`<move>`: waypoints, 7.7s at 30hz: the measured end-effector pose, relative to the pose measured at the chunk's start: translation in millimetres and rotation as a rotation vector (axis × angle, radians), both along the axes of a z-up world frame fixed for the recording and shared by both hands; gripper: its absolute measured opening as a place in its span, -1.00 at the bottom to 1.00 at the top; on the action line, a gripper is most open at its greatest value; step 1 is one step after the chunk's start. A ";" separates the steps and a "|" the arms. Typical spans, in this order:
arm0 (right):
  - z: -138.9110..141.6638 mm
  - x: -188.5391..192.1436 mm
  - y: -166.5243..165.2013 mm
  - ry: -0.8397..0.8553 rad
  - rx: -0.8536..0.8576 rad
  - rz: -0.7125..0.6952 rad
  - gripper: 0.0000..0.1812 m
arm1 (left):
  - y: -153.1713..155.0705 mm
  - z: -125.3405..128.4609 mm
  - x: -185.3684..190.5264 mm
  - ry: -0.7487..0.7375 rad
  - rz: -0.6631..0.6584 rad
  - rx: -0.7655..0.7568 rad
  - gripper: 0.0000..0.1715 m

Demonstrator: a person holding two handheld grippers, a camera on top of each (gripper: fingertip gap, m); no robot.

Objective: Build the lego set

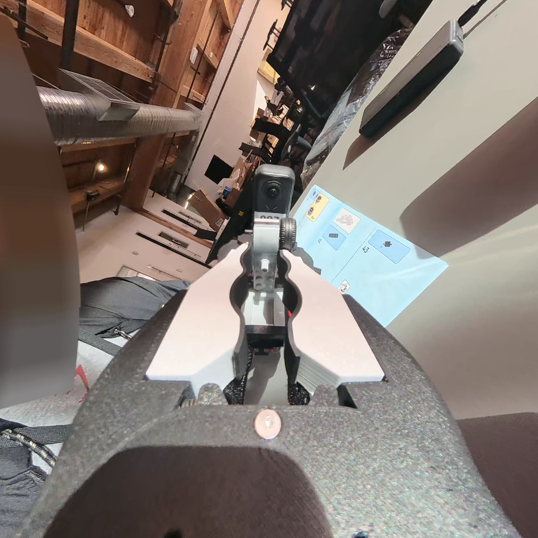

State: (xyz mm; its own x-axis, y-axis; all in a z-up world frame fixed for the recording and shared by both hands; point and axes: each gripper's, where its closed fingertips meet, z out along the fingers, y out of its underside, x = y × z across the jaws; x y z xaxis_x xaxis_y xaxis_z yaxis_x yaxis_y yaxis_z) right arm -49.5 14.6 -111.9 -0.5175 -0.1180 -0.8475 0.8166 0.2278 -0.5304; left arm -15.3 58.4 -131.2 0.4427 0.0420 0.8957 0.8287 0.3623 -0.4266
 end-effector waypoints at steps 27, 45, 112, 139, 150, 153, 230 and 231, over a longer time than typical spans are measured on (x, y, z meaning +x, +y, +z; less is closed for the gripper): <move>-88.2 15.9 13.1 0.854 0.358 0.201 -0.63 | -74.8 -14.9 25.5 -0.209 0.221 0.005 -0.41; -108.1 12.8 3.5 1.031 0.457 0.177 -0.75 | -51.8 3.2 -20.9 -0.187 0.318 0.013 -0.41; -36.5 -14.6 92.6 0.930 0.257 -0.132 -0.74 | 86.8 -45.3 1.8 -0.296 -0.033 -0.055 -0.41; -41.1 -18.9 93.6 0.913 0.268 -0.136 -0.74 | 86.5 -46.2 1.5 -0.300 -0.039 -0.047 -0.41; -36.8 -20.2 93.2 0.855 0.226 -0.152 -0.74 | 86.7 -37.1 1.0 -0.326 -0.054 0.053 -0.41; -34.9 -20.9 93.5 0.840 0.215 -0.157 -0.74 | 86.2 -35.0 0.6 -0.327 -0.054 0.069 -0.41; -23.4 -16.8 84.6 0.050 0.008 -0.169 -0.48 | 86.0 -11.6 4.4 -0.232 -0.096 0.151 -0.42; -23.9 -17.4 84.4 0.051 0.009 -0.175 -0.48 | 85.5 -11.5 4.0 -0.241 -0.096 0.162 -0.42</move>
State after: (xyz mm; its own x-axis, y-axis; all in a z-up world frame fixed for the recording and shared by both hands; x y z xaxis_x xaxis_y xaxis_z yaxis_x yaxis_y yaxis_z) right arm -67.0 99.0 -135.9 -0.5719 -0.0146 -0.8202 0.8162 0.0896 -0.5708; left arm -11.3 144.0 -142.6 0.2120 -0.1415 0.9670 0.9327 0.3246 -0.1570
